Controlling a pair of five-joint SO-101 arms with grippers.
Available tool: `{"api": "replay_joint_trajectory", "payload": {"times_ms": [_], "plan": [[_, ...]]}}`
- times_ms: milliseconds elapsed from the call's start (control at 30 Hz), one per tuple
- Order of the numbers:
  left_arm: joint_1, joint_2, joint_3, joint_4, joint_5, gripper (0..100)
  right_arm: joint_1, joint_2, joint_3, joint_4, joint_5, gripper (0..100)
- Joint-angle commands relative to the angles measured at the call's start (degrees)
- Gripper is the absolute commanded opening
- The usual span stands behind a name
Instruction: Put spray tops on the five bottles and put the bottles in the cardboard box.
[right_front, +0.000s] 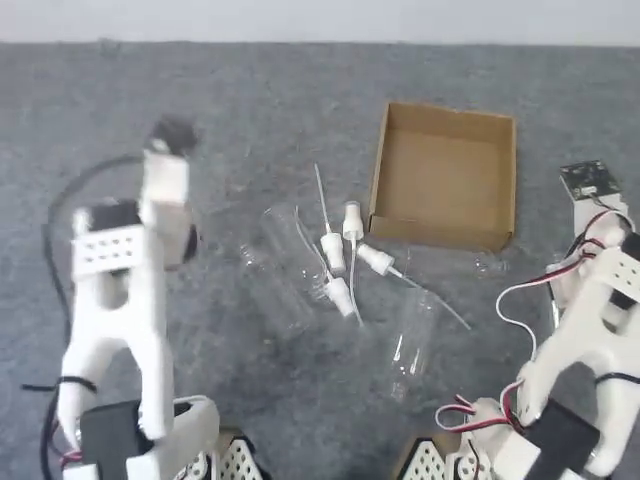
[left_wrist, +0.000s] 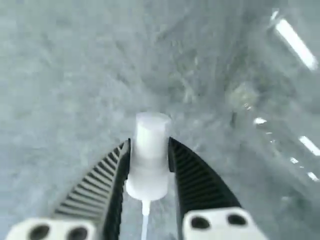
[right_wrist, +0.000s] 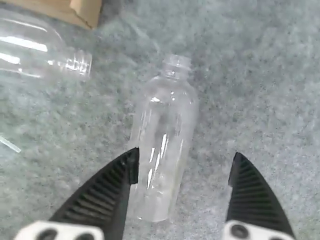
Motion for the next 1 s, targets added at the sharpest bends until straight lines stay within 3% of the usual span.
{"api": "replay_joint_trajectory", "payload": {"times_ms": [0,400,567,733,967], "plan": [[0.09,-2.9,7.43,-12.13,-0.53,2,-0.13,-0.31,-0.62,-0.75,-0.44,24.2],[2.55,15.65,-3.12,-12.22,1.14,10,-0.13,-0.31,-0.62,-0.84,-0.35,24.2],[2.81,17.85,-5.67,-12.04,2.73,17,-0.13,-0.31,-0.62,-0.84,-0.18,24.2],[2.64,18.37,-11.03,-5.63,2.55,17,-0.13,-0.31,-0.53,-0.75,2.99,24.2],[3.78,18.64,-13.49,-5.19,2.64,17,-0.13,-0.31,-0.53,-0.75,2.9,24.2]]}}
